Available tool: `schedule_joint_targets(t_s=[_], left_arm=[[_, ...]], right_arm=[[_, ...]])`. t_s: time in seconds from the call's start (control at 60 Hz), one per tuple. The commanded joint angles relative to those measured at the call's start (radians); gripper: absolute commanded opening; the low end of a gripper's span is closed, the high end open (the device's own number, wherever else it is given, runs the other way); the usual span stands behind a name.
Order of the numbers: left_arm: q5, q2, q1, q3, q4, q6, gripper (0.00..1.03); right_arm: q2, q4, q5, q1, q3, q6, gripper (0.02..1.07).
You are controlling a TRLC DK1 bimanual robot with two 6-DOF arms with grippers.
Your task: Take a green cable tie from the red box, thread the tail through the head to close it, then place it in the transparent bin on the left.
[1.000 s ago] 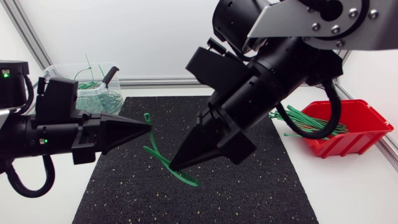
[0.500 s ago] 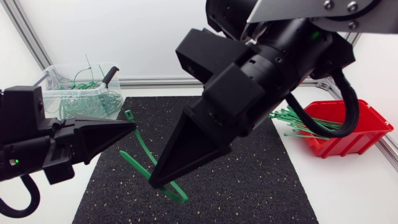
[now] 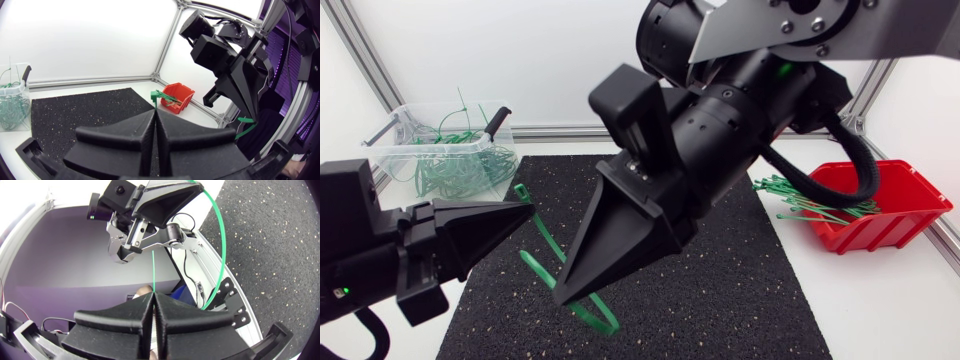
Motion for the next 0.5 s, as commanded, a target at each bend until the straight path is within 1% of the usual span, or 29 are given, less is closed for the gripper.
schedule_joint_targets(t_s=[0.0, 0.133, 0.333, 0.383, 0.483], left_arm=[[-0.032, -0.019, -0.026, -0.031, 0.022, -0.013, 0.03], [-0.040, -0.025, -0.024, -0.037, 0.025, -0.010, 0.03], [-0.066, -0.034, -0.045, -0.036, 0.029, -0.011, 0.03], [-0.078, -0.037, -0.055, -0.034, 0.030, -0.011, 0.03], [-0.108, -0.040, -0.078, -0.032, 0.039, -0.010, 0.03]], right_arm=[[0.020, -0.015, -0.011, -0.018, 0.041, 0.092, 0.07], [0.044, -0.018, -0.013, -0.022, 0.081, 0.147, 0.07], [0.072, -0.102, -0.019, -0.030, 0.156, 0.150, 0.07], [0.069, -0.150, -0.060, -0.055, 0.145, 0.149, 0.07], [0.064, -0.170, -0.094, -0.076, 0.134, 0.158, 0.07]])
